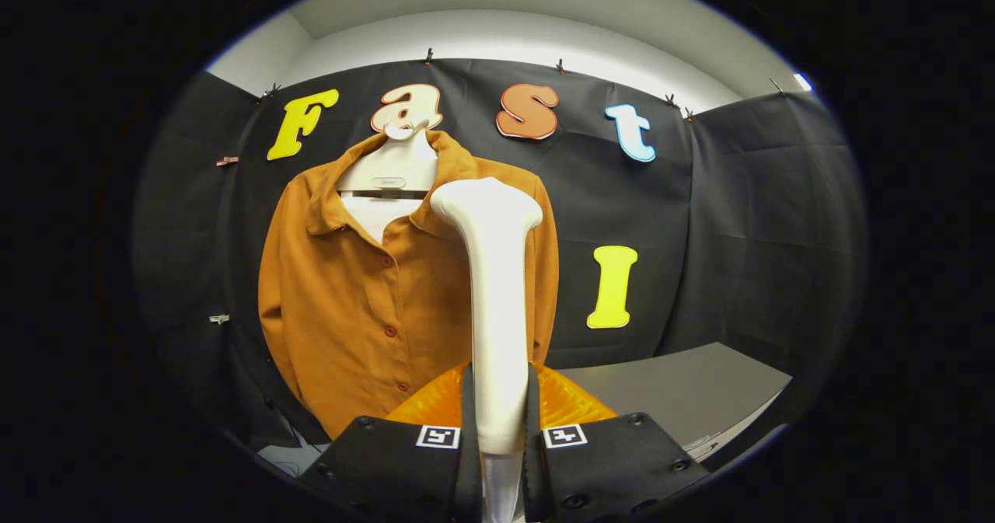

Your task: Iron the clothes twice with a garment steamer, once on the left side and once on the right side.

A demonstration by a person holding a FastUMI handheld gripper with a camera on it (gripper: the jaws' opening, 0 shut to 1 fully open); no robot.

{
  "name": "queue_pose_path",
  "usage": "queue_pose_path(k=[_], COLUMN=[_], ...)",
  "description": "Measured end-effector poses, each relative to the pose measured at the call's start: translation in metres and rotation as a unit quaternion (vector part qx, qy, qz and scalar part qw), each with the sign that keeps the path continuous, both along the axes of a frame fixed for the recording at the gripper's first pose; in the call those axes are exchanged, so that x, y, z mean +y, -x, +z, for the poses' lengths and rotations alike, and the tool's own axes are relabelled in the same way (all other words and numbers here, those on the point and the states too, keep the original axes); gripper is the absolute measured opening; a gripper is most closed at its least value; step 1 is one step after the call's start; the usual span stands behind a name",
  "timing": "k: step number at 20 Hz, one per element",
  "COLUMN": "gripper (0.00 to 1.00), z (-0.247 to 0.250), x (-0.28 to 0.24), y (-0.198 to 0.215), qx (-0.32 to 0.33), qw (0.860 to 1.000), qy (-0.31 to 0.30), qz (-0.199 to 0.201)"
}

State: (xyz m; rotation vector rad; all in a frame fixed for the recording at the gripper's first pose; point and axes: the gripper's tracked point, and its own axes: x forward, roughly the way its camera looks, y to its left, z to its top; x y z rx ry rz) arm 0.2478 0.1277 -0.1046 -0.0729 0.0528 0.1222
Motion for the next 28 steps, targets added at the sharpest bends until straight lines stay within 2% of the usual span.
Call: queue_pose_path(k=[8,15,28], gripper=[0.24,0.24,0.24], z=[-0.041,-0.091,-0.205], x=[0.009,0.010,0.011], y=[-0.025,-0.031,-0.001], qx=[0.030,0.076,0.171], qw=[0.999,0.997,0.985], qy=[0.010,0.023,0.033], qz=[-0.011,-0.015,-0.018])
